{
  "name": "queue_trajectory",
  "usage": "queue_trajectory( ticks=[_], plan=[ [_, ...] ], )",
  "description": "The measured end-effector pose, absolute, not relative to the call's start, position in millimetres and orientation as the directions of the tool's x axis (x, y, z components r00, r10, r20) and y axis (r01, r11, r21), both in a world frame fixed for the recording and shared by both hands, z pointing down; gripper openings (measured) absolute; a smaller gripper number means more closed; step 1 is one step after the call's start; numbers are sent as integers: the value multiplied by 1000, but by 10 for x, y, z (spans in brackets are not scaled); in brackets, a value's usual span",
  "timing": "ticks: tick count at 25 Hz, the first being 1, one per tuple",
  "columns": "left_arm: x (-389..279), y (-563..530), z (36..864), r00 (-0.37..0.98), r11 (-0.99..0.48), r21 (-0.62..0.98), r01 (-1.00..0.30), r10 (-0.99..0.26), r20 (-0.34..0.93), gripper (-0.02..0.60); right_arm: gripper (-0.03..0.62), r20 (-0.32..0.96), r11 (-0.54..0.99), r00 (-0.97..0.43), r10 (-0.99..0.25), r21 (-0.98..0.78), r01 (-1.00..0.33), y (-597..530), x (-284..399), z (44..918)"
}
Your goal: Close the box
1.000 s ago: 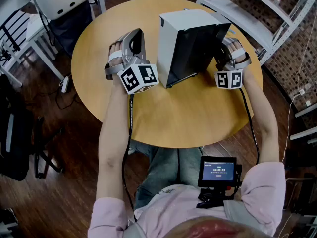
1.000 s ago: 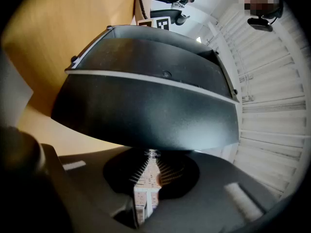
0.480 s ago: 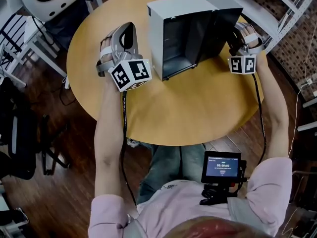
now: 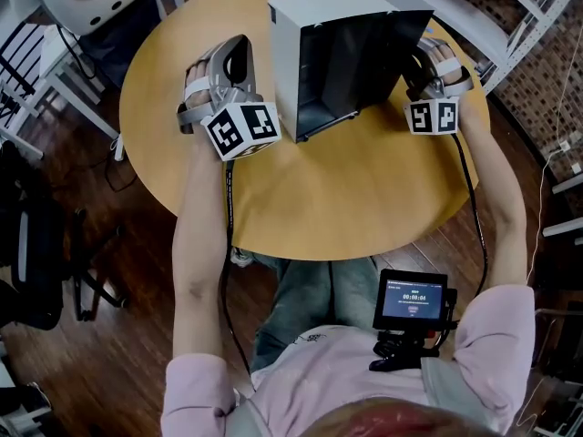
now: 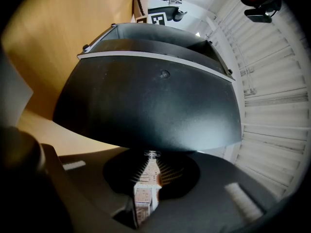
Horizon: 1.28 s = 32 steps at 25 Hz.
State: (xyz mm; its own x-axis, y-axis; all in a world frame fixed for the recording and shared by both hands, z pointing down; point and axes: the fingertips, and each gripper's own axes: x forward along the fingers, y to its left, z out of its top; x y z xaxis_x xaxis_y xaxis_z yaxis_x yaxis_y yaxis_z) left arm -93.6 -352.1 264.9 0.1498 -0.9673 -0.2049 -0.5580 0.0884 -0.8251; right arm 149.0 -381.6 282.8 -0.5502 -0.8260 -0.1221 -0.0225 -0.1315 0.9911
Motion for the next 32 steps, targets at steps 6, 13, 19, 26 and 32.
queue_trajectory(
  ticks=[6, 13, 19, 26, 32],
  plan=[
    [-895, -3515, 2647, 166, 77, -829, -554, -966, -201, 2, 46, -127, -146, -585, -801, 989, -16, -3746, 1219, 2801],
    [-907, -3489, 2645, 170, 78, -827, -557, -964, -206, 2, 46, -125, -163, -654, -746, 987, -2, -3593, 862, 2774],
    [-872, -3457, 2632, 201, 60, -822, -566, -957, -209, -3, 46, -131, -176, -718, -683, 984, -11, -3353, 429, 2767],
    [-873, -3462, 2609, 190, 68, -809, -584, -957, -218, -3, 211, -131, -161, -671, -730, 987, -17, -3462, 509, 2779],
    [-986, -3489, 2550, 155, 89, -768, -635, -959, -238, -3, 219, -175, -58, -498, -849, 969, -241, -3776, 1158, 2670]
  ],
)
